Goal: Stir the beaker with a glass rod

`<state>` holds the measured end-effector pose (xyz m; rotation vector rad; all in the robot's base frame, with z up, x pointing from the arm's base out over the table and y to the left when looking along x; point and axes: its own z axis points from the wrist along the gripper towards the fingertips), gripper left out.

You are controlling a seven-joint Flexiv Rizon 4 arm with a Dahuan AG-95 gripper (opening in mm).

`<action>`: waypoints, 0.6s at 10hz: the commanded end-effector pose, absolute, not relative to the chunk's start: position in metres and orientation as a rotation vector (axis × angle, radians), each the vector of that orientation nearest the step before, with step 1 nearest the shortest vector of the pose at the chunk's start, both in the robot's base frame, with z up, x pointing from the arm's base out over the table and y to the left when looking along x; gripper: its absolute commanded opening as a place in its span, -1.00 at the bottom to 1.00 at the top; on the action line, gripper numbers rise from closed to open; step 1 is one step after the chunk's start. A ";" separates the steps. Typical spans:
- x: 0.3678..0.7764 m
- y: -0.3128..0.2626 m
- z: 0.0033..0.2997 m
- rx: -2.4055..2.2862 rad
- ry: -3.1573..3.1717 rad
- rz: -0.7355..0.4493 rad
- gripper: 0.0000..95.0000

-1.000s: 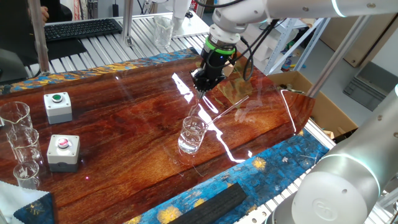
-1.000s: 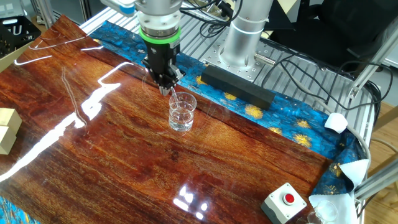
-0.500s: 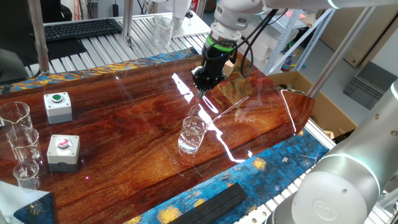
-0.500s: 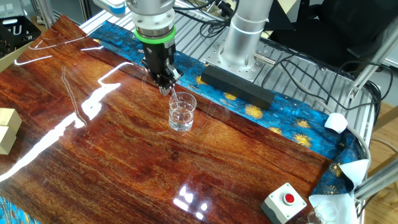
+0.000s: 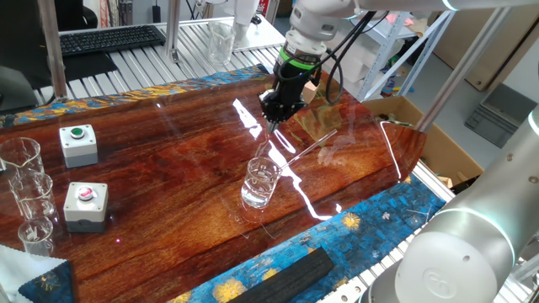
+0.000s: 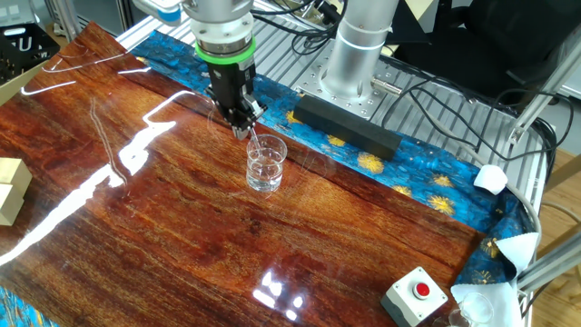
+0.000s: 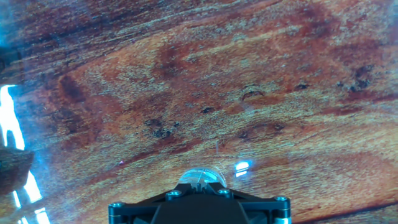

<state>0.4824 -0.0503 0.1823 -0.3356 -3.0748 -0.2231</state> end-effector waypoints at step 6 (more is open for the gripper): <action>0.483 -0.050 0.183 -0.443 -3.038 -0.283 -1.00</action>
